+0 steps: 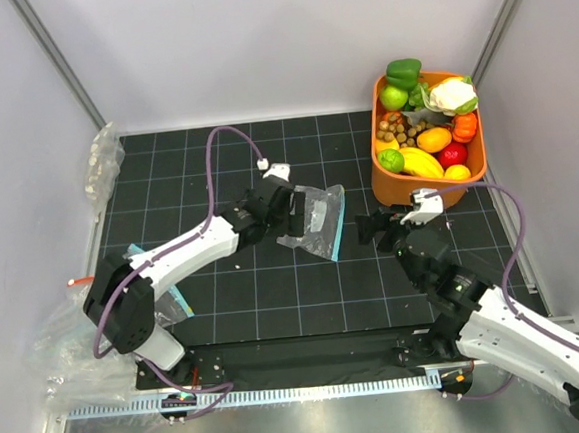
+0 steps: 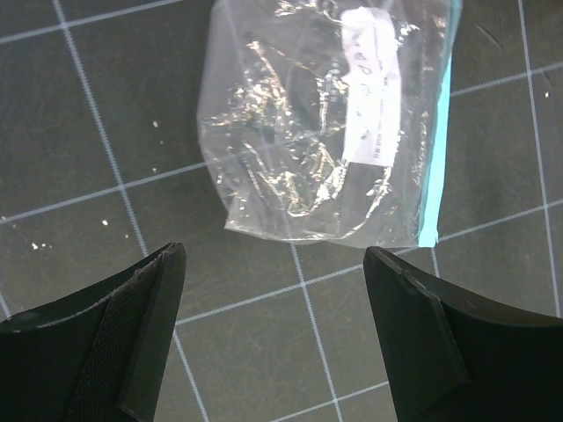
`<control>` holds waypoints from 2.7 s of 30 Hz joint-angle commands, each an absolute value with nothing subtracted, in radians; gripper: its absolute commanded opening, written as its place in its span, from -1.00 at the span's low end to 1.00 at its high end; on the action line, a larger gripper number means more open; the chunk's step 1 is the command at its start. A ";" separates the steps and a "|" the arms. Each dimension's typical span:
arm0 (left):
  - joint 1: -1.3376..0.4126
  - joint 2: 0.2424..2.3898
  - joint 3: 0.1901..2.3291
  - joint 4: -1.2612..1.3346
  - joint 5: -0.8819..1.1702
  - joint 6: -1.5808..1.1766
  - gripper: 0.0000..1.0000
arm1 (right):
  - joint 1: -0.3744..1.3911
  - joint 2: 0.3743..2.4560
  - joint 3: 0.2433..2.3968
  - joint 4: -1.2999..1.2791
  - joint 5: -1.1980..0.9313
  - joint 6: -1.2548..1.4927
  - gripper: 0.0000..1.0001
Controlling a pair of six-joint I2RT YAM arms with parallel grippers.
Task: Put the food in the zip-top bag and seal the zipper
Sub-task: Place the zipper food storage bag at the center of the board, then pick up the zipper food storage bag at the center of the board.
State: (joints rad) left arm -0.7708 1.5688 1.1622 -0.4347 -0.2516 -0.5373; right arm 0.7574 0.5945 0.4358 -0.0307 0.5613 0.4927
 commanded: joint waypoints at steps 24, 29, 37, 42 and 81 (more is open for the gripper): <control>-0.790 1.930 1.377 -0.488 -0.301 -0.511 -0.37 | 0.362 1.350 0.425 0.506 -0.242 0.810 0.22; -0.788 1.959 1.400 -0.517 -0.302 -0.509 -0.63 | 0.361 1.420 0.431 0.522 -0.218 0.816 0.22; -0.790 1.977 1.413 -0.526 -0.272 -0.508 -0.69 | 0.362 1.506 0.454 0.546 -0.218 0.807 0.18; -0.792 1.962 1.407 -0.528 -0.279 -0.509 -0.70 | 0.362 1.514 0.462 0.563 -0.253 0.807 0.08; -0.859 1.717 1.319 -0.543 -0.503 -0.517 -0.65 | 0.437 1.270 0.472 0.436 -0.206 0.647 -0.98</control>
